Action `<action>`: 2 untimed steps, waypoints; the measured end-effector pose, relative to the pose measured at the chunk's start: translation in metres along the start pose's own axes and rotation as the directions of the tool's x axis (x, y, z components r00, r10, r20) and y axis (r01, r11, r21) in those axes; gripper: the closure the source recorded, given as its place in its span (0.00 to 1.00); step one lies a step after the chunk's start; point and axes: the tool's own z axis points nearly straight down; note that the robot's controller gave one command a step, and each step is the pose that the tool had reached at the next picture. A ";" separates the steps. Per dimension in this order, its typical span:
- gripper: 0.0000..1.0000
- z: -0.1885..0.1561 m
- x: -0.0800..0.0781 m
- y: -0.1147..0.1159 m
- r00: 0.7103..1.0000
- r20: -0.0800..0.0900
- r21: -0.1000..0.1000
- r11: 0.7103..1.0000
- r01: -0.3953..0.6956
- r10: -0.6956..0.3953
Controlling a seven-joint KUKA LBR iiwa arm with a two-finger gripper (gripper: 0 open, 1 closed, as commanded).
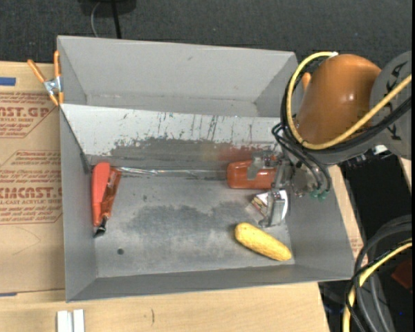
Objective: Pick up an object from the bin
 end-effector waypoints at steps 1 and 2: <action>0.00 -0.005 -0.001 0.000 1.000 0.008 0.001 1.000 0.001 -0.001; 0.00 0.036 0.020 -0.025 0.999 0.009 0.001 0.999 0.046 -0.046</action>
Offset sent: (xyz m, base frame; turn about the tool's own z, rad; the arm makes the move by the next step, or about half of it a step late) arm -0.0335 -0.0399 -0.0590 -0.0637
